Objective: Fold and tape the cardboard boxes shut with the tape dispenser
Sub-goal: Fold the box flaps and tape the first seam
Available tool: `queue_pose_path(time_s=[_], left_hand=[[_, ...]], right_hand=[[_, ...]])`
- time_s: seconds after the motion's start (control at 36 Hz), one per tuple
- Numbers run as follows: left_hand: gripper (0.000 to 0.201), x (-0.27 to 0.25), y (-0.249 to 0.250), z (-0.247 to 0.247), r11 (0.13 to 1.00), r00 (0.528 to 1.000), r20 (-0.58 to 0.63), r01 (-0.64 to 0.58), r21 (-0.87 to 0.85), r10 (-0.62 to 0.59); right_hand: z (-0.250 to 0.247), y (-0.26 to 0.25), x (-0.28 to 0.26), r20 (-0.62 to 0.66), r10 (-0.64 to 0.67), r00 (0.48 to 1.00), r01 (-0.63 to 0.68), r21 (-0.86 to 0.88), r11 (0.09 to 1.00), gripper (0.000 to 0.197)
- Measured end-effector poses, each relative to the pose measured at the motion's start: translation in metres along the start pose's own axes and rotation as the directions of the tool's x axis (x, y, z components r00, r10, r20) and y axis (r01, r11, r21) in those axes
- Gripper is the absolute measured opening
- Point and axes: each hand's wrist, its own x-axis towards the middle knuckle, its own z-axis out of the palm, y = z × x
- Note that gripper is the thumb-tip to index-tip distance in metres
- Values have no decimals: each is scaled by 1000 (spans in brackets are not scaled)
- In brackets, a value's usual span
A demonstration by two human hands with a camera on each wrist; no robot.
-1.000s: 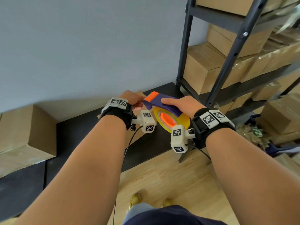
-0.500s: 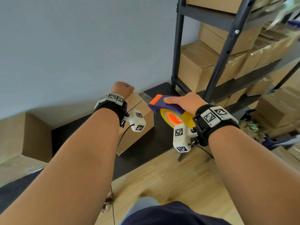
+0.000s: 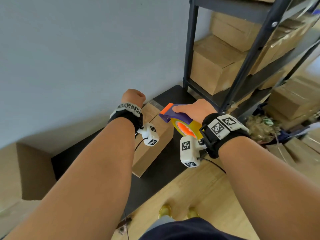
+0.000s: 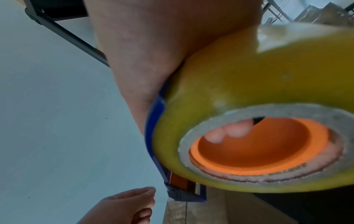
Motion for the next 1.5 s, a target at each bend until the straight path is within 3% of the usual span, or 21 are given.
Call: queue_pose_path(time_s=[0.31,0.47,0.53,0.58,0.67,0.72,0.78,0.86,1.0,1.14,1.25,1.39,1.44,1.5], left_hand=[[14,24,-15,14,1000,993,118,15,4,-15],[22,27,-20,21,998,976,208,64,-22,-58],[21,22,-21,23,992,969,230,109,-69,-90],[29,19,-20,23,963,946,267,227,-145,-183],[33,11,-25,31,991,952,277,133,-7,-126],[31,11,-19,26,980,949,281,177,-92,-145],[24,11,-16,24,946,959,198,244,-213,-203],[18,14,-16,27,992,995,44,90,-87,-86],[23,1,-9,30,999,994,107,-5,-34,8],[34,-9,-5,30,971,986,78,-157,182,145],[27,-26,2,35,912,967,95,-256,322,237],[21,-49,-10,38,889,933,174,-354,290,315],[42,-55,-19,40,912,923,284,-331,242,260],[79,-60,-23,39,895,893,399,-341,290,211]], right_hand=[[9,-20,4,-9,106,994,-107,-34,994,53],[7,-21,5,-13,133,991,-133,-2,991,59],[8,-20,6,0,141,990,-141,4,990,53],[9,-20,7,8,146,989,-146,16,989,51],[9,-19,7,1,147,989,-146,30,989,52],[10,-19,7,-3,147,989,-147,29,989,52],[10,-19,7,0,149,989,-149,23,989,52],[10,-19,8,-1,147,989,-147,18,989,53],[11,-19,8,12,141,990,-141,7,990,54],[10,-18,5,6,120,993,-120,19,993,53],[8,-14,1,4,99,995,-99,49,994,50],[7,-9,1,22,75,997,-77,96,992,63],[7,-8,1,25,63,998,-65,115,991,67],[6,-7,1,21,48,999,-50,119,992,69]])
